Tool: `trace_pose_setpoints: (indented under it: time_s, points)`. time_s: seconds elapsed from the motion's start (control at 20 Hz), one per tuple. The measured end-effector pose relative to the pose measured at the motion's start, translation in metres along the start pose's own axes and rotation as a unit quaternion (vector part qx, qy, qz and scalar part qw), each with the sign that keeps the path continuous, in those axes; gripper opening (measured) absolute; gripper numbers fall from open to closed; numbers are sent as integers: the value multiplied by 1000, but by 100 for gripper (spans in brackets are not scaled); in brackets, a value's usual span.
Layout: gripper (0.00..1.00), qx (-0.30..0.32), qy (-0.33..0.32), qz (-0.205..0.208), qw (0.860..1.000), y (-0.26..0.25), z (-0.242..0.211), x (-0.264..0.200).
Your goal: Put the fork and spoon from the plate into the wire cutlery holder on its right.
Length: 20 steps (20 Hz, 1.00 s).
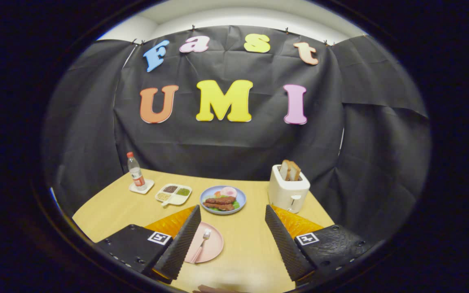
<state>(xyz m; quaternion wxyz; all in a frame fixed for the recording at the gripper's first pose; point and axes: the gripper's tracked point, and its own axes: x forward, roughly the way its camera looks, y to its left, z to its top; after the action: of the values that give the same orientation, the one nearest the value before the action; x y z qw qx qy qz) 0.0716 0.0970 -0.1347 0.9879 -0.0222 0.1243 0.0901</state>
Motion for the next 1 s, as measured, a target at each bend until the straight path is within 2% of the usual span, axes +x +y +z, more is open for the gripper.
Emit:
trace_pose_setpoints:
  time_s: [0.45, 0.75, 1.0]
  points:
    - [94, -13, 111, 17, 994, 65, -110, 78]
    - [77, 30, 221, 21, 975, 84, -176, 112]
    - [42, 49, 271, -9, 961, 78, -207, 129]
